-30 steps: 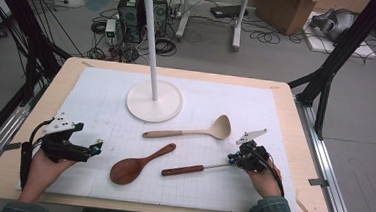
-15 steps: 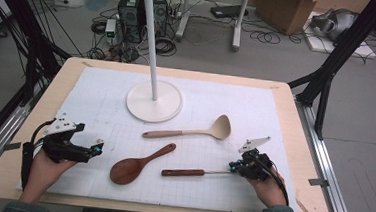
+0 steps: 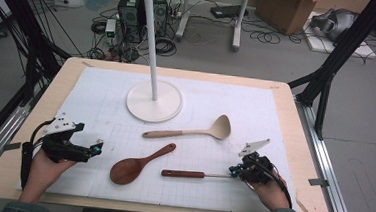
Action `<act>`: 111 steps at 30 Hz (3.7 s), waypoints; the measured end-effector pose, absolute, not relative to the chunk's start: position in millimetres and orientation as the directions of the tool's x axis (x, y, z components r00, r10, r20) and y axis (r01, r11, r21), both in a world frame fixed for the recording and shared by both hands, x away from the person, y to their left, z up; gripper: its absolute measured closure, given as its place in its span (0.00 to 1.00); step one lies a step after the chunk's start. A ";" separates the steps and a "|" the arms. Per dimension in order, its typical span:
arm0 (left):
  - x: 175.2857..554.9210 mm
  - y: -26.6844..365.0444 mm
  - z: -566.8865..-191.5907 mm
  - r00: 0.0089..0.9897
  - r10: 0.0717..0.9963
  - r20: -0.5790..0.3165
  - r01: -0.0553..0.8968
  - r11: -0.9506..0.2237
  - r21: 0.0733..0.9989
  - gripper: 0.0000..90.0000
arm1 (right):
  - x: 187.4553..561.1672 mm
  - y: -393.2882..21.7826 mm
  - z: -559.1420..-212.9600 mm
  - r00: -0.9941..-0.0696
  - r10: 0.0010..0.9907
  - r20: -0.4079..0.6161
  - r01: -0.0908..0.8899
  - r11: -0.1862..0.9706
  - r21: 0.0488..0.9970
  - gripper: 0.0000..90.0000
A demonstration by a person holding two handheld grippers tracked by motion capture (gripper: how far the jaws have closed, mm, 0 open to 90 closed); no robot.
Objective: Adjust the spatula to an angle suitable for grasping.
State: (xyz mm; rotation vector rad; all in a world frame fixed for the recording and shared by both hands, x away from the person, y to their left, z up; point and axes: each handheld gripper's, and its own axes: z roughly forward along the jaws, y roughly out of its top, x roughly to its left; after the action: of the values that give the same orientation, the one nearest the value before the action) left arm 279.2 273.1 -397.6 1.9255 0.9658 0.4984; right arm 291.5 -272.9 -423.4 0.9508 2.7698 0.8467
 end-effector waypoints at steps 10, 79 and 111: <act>279.4 274.4 -397.3 0.613 0.789 -0.037 0.427 -0.291 0.856 0.02 | 290.3 -239.8 -399.3 -0.866 0.490 0.096 0.439 0.654 0.616 1.00; 281.1 285.3 -398.4 0.596 0.801 -0.056 0.430 -0.259 0.865 0.02 | 293.1 -96.0 -429.5 -0.952 0.305 0.009 0.248 0.757 0.605 1.00; 285.7 285.0 -404.3 0.598 0.798 -0.075 0.444 -0.253 0.860 0.02 | 303.2 -132.5 -413.0 -0.935 0.340 0.106 0.314 0.646 0.696 0.51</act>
State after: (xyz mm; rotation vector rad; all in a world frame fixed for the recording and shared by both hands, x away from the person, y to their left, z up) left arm 285.7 285.0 -404.3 1.8906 0.9968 0.4753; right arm 303.2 -132.5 -413.0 0.5596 2.8190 1.1810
